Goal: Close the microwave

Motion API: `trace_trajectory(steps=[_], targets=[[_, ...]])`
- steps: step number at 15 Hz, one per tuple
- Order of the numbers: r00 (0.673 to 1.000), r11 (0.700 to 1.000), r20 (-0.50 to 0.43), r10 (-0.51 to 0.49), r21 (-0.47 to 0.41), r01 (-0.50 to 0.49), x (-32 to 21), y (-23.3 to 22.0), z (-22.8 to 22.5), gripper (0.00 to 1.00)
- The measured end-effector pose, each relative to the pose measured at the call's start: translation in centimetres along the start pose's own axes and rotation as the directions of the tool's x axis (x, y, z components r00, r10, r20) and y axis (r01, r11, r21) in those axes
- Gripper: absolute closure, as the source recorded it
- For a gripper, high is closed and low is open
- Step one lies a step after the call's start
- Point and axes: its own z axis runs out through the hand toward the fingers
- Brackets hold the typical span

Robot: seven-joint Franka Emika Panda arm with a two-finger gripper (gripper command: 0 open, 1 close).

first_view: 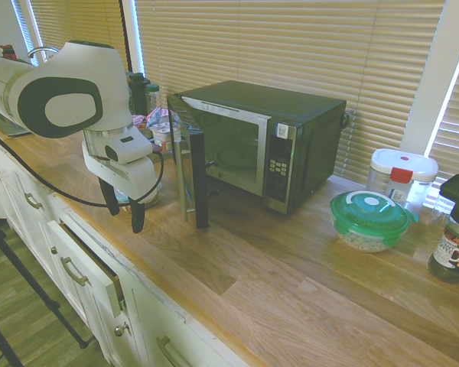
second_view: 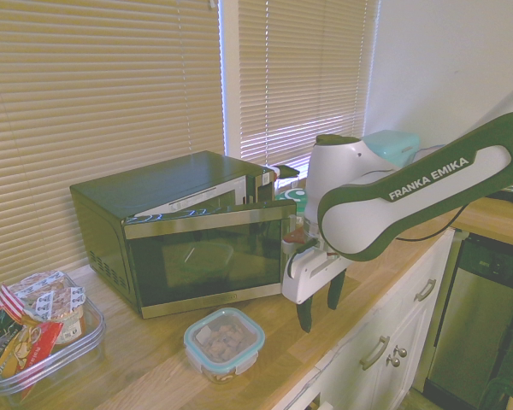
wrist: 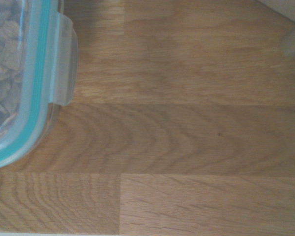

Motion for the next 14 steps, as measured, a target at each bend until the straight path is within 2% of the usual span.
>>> trace_trajectory(steps=[3,7,14], targets=[[1.000,1.000,-0.013,-0.009,0.003,0.009,-0.4,-0.9,-0.5,0.00],[0.997,0.998,-0.057,-0.059,0.007,0.060,-2.7,-5.7,-4.3,0.00],[0.997,0.998,-0.062,-0.056,0.007,0.056,2.7,-11.9,-7.5,0.00]])
